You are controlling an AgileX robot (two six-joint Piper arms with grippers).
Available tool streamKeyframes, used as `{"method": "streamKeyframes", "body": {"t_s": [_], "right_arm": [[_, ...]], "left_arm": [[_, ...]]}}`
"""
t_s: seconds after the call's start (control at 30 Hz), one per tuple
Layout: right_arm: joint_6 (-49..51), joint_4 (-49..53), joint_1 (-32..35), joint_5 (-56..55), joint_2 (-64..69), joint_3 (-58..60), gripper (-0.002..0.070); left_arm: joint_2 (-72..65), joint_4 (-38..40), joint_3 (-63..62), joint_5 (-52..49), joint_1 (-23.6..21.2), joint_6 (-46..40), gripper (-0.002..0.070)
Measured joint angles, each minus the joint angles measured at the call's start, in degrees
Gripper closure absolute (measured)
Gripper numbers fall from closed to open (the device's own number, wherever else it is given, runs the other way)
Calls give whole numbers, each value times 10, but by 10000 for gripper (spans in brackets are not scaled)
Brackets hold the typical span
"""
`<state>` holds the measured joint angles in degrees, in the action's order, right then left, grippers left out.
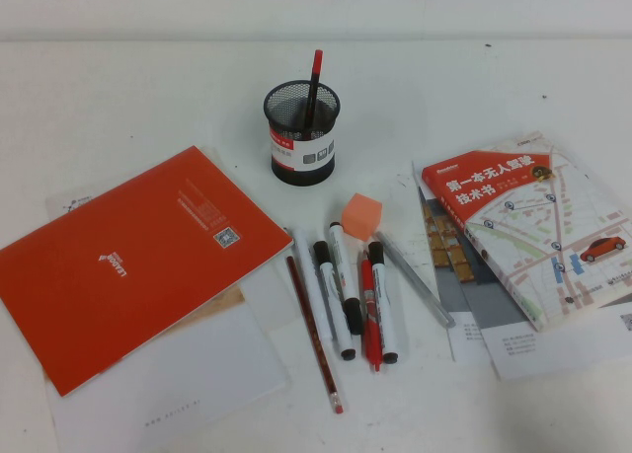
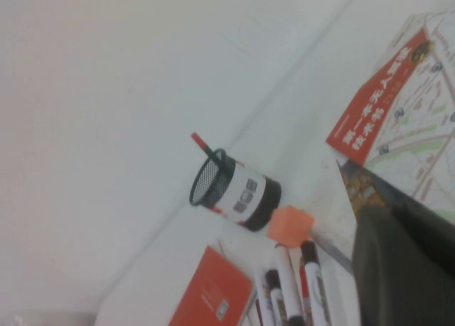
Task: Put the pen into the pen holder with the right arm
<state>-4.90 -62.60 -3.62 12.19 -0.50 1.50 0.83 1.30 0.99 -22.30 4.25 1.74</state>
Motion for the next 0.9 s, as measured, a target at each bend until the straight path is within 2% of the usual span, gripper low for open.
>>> {"method": "streamKeyframes", "body": {"t_s": [0.23,0.37,0.6,0.77,0.9], "right_arm": [[-91,0,0,69,0,-6,695],[-120,62,0,136,46,-83,695],[-127,253,0,292,278,-295,695],[-151,289,-3,389,465,-430,695],[-143,350,-42,405,588,-500,695]], "left_arm": [[0,0,0,0,0,0,678],[0,0,0,0,0,0,677],[0,0,0,0,0,0,677],[0,0,0,0,0,0,677],[0,0,0,0,0,0,677]]}}
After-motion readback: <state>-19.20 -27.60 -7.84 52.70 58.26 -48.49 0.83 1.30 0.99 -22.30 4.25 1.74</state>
